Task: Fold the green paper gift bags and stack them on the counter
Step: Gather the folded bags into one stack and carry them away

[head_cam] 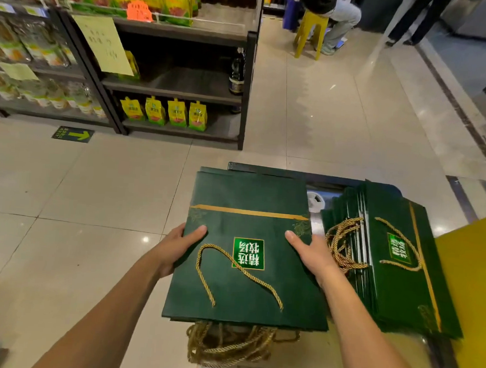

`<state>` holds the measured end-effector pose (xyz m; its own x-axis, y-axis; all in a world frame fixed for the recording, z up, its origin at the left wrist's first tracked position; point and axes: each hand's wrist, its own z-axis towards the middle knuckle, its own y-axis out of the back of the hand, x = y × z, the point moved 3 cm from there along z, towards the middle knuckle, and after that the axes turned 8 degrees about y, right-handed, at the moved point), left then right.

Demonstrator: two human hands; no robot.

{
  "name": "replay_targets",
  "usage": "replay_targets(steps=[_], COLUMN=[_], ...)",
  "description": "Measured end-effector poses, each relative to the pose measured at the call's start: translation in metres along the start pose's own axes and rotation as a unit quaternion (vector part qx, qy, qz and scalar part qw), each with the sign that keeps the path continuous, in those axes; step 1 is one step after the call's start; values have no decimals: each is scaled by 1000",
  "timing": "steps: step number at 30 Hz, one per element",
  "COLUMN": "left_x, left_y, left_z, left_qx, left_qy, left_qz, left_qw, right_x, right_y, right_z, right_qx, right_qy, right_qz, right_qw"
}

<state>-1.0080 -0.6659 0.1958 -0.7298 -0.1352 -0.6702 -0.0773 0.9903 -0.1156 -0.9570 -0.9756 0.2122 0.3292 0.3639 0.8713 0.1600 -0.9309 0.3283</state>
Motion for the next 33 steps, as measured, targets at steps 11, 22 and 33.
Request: replay_targets(steps=[11, 22, 33], left_x=[2, -19, -45], left_y=[-19, -23, -57], left_z=[27, 13, -34], left_qx=[-97, -192, -240], left_qy=[-38, -129, -309], left_qz=[130, 363, 665], left_qw=[986, 903, 636], right_x=[-28, 2, 26], right_y=[3, -13, -8], right_z=[20, 12, -26], right_qx=[-97, -62, 0], right_qy=[-17, 138, 269], right_qz=[-221, -439, -527], right_qw=[970, 886, 806])
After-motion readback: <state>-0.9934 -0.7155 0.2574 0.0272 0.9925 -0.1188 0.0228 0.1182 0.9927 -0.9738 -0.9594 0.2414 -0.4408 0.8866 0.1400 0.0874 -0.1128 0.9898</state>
